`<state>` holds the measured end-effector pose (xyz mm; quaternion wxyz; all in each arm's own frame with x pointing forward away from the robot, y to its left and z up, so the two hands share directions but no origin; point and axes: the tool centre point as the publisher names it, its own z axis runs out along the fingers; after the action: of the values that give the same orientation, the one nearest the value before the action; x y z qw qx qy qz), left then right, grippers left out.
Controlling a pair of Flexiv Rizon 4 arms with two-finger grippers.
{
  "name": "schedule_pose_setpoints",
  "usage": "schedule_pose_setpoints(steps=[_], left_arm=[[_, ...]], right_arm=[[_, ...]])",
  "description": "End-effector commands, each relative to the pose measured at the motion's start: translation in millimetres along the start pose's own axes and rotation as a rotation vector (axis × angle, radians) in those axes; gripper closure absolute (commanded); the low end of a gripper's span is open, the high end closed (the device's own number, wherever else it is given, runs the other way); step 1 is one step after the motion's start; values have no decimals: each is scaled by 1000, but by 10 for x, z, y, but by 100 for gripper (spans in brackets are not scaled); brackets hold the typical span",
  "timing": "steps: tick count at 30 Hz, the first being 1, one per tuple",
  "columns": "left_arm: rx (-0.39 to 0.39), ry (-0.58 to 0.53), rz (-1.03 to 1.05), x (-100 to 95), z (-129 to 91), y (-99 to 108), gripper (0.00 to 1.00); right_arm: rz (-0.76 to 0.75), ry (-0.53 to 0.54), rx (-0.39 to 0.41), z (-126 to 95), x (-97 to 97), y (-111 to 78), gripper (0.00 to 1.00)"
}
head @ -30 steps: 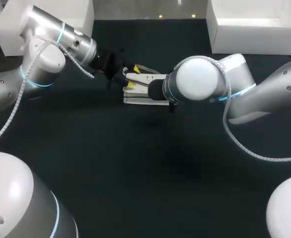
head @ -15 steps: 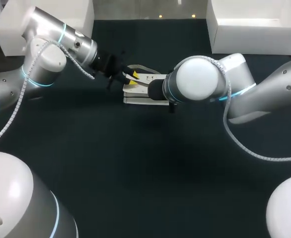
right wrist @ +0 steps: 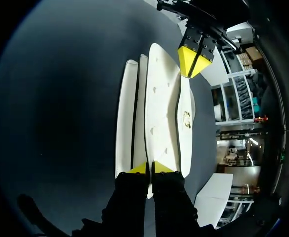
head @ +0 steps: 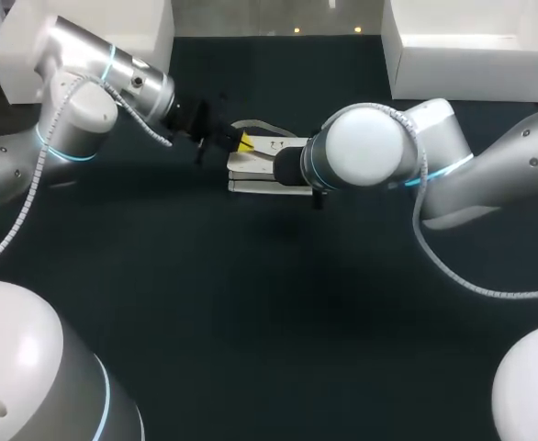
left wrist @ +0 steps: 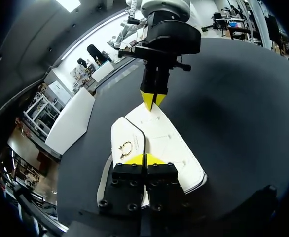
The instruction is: Pick up the bag, open it, inspect its contents, close it, and place it on the opposite side
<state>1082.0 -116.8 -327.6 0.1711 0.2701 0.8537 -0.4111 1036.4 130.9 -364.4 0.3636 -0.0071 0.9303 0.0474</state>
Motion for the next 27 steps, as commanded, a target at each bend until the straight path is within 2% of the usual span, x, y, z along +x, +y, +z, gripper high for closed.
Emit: schedule_pose_setpoints(steps=[1,8,13,14,15,17,19,22,27], left_arm=[[7,15,-4,-123,-4,53,100],[-22,12,-45,-274,-66,60,100],[-7,-6,-35,-280,-105,73,100],[0,-14,-22,-254,-114,63,81],[-3,-20,-15,-230,-117,53,67],[-14,-37,11,-173,-118,33,55],[-27,-55,33,-113,-127,7,53],[-42,-80,61,-44,-123,-10,43],[-43,-96,88,25,-95,-35,51]], right_arm=[[1,-5,-1,12,14,7,100],[1,-5,-1,12,14,7,100],[1,-5,-1,12,14,7,100],[1,-5,-1,12,14,7,100],[1,-5,-1,12,14,7,100],[1,-5,-1,12,14,7,100],[1,-5,-1,12,14,7,100],[1,-5,-1,12,14,7,100],[1,-5,-1,12,14,7,100]])
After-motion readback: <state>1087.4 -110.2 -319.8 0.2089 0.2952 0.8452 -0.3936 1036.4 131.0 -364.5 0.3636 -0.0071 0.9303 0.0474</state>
